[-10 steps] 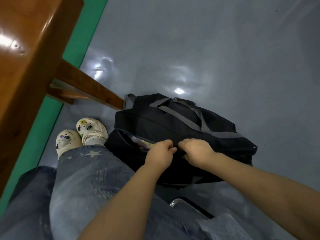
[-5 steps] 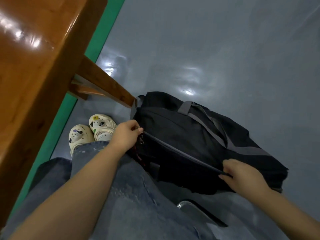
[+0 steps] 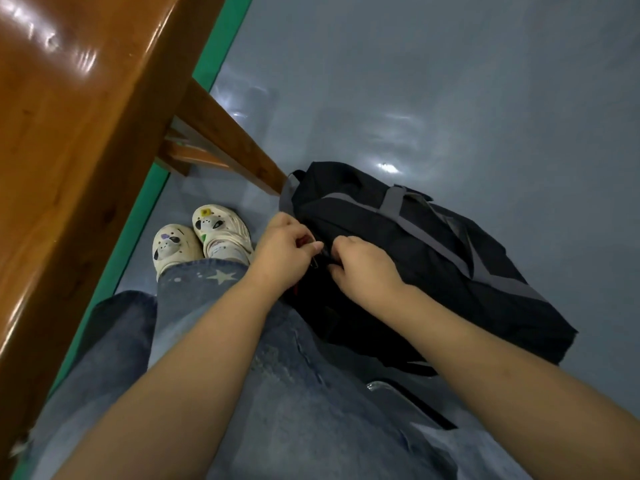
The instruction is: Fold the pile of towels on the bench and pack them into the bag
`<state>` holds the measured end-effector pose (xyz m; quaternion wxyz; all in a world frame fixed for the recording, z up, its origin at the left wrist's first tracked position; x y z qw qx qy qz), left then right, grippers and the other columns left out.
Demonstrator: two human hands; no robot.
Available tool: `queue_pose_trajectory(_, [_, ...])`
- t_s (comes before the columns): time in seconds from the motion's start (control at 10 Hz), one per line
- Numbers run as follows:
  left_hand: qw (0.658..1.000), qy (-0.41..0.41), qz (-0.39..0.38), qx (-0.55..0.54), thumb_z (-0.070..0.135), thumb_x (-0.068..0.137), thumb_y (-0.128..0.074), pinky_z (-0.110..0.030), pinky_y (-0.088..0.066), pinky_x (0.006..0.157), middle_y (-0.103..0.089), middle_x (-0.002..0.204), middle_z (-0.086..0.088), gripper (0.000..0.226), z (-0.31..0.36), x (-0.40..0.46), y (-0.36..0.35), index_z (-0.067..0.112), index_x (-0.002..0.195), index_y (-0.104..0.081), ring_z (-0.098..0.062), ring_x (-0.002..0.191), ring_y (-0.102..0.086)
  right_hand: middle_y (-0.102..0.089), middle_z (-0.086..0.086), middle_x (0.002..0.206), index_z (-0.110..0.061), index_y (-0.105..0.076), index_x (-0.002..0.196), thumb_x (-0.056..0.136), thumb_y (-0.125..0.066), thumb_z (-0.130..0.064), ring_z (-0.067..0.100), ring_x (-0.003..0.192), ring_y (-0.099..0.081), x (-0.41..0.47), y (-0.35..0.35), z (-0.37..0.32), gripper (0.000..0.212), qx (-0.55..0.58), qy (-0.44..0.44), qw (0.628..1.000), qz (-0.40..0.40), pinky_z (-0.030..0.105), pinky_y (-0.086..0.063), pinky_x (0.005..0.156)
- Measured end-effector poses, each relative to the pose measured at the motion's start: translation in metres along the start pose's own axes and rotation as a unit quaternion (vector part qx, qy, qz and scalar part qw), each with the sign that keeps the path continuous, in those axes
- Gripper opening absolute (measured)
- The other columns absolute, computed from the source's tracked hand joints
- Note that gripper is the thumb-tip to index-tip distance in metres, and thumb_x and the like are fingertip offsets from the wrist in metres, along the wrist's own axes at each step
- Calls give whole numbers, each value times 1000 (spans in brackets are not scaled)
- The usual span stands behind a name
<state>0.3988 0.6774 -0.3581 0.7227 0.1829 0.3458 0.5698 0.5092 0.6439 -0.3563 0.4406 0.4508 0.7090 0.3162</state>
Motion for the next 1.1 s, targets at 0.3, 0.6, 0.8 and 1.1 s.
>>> queue_pose_trajectory(0.3, [976, 209, 64, 20, 25, 90, -65, -33, -44, 81, -61, 109, -24, 26, -72, 30, 9, -1, 93, -67, -37, 98, -59, -49, -3, 87, -11, -57, 92, 91, -60, -21, 14, 80, -47, -39, 16, 21, 11, 98, -26, 995, 23, 27, -33, 66])
queue_pose_trajectory(0.6, [982, 178, 53, 16, 26, 91, -64, -34, -42, 73, -60, 86, -16, 29, -47, 15, 12, -2, 89, -64, -29, 82, -56, -47, -7, 76, -11, -57, 83, 86, -66, -19, 13, 69, -46, -53, 32, 43, 13, 151, -51, 985, 71, 26, -35, 62])
queue_pose_trajectory(0.8, [925, 187, 61, -326, 28, 97, -56, -24, -49, 62, -63, 79, -2, 17, 1, -59, 34, 12, 91, -56, -12, 72, -61, -60, 9, 94, -7, -55, 90, 91, -61, -20, 25, 85, -55, -23, 6, 30, 15, 106, -60, 993, -6, 34, -44, 69])
queue_pose_trajectory(1.1, [842, 104, 245, -469, 43, 96, -51, -33, -50, 76, -65, 82, -4, 32, 37, -208, 219, 12, 96, -59, -16, 76, -63, -69, 13, 88, -19, -63, 75, 84, -63, -23, 32, 85, -65, -15, 61, -105, 11, 246, -2, 969, -8, 42, -55, 82])
Point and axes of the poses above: each hand's wrist, its own x-axis towards the middle knuckle, its own y-axis out of the back of the hand, z = x × y, the point moved 10 cm from there along x, towards the middle knuckle
